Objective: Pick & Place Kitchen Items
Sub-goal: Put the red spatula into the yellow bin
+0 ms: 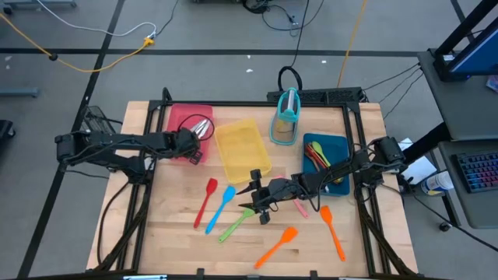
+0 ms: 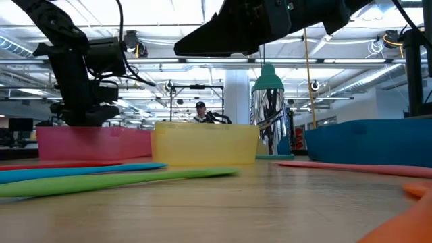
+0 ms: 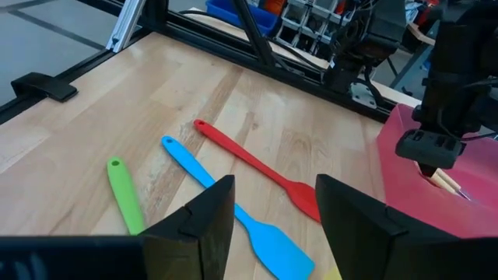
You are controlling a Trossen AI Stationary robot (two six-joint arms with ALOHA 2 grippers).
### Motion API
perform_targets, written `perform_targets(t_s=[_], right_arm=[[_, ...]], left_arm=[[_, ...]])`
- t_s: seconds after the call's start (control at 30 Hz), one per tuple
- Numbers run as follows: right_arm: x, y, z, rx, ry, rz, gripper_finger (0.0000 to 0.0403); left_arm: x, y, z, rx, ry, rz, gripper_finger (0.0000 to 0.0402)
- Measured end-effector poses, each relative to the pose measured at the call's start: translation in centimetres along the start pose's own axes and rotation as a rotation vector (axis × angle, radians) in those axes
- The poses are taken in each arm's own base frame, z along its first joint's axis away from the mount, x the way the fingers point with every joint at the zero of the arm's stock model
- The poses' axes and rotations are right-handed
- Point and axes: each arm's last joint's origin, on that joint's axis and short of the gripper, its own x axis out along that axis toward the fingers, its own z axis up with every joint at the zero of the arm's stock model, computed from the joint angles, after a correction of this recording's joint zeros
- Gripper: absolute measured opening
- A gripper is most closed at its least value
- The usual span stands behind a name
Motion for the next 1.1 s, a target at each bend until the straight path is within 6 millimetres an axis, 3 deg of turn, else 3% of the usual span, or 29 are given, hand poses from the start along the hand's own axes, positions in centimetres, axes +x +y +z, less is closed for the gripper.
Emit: perform_targets(t_s=[0.23, 0.47, 0.63, 0.83, 1.1], right_arm=[[0.0, 0.0, 0.0, 0.0, 0.0, 0.0, 0.0174], [0.0, 0.0, 0.0, 0.0, 0.0, 0.0, 0.0173], [0.0, 0.0, 0.0, 0.0, 0.0, 0.0, 0.0175], [0.0, 0.0, 0.0, 0.0, -0.001, 0.0, 0.0172], [0.0, 0.0, 0.0, 0.0, -0.001, 0.001, 0.0171]], left_arm=[[-1.1, 0.2, 0.3, 0.028, -0.03, -0.029, 0.0124], [-4.6, 0.4, 2.2, -0.02, -0.193, -0.142, 0.0124], [-7.1, 0.0, 2.0, -0.027, -0.281, -0.301, 0.0124], [-9.2, -2.0, 0.8, 0.064, -0.35, -0.471, 0.0124], [-11.2, -6.2, -1.8, 0.23, -0.41, -0.667, 0.0124]])
